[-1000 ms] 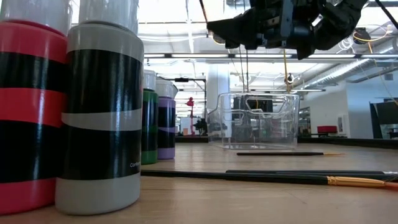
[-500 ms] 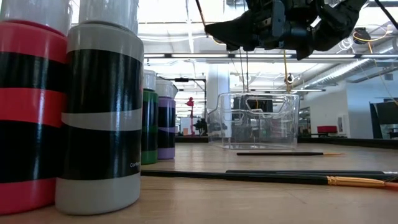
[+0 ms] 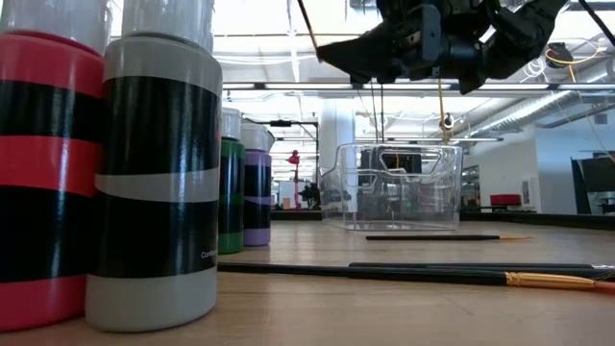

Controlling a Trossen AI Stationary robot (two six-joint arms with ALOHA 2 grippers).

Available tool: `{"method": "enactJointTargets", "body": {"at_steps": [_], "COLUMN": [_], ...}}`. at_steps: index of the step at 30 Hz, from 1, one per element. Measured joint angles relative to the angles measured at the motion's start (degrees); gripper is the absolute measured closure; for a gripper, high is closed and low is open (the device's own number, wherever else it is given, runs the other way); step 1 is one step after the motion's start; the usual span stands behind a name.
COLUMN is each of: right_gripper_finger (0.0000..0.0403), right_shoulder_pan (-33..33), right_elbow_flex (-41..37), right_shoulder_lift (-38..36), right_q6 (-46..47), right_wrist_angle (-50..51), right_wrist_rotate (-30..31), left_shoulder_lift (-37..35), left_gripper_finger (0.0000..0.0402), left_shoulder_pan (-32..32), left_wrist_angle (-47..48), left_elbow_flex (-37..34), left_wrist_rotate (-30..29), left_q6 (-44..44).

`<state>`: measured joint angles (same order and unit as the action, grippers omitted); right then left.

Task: Pick & Place Paint Supplies
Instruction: Put the gold paintbrush into the green cup

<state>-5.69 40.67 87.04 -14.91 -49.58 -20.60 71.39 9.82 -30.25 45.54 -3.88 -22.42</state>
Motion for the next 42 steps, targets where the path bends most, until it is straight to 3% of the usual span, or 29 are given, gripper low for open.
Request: {"method": "enactJointTargets", "body": {"at_steps": [8, 13, 24, 42], "right_gripper_finger": [0.0345, 0.0312, 0.0305, 0.0308], "right_shoulder_pan": [0.1, 0.6, 6.8, 10.3], "right_elbow_flex": [0.0, 0.0, 0.0, 0.0], "right_shoulder_lift": [0.0, 0.0, -3.3, -3.5], "right_q6": [-0.3, 2.5, 2.2, 2.1], "right_wrist_angle": [6.9, 11.7, 22.3, 19.1], "right_wrist_rotate": [4.9, 5.4, 5.5, 5.5], "left_shoulder_lift": [-10.5, -18.9, -28.5, -29.5], "left_gripper_finger": [0.0400, 0.0400, 0.0401, 0.0401], "left_shoulder_pan": [3.2, 5.4, 11.7, 8.4], "left_wrist_angle": [9.4, 20.5, 42.0, 35.3], "left_elbow_flex": [-0.1, -0.1, -0.7, -17.0], "left_wrist_rotate": [-7.0, -17.7, -35.7, -36.7], "left_q6": [1.4, 8.1, 21.1, 31.7]}}
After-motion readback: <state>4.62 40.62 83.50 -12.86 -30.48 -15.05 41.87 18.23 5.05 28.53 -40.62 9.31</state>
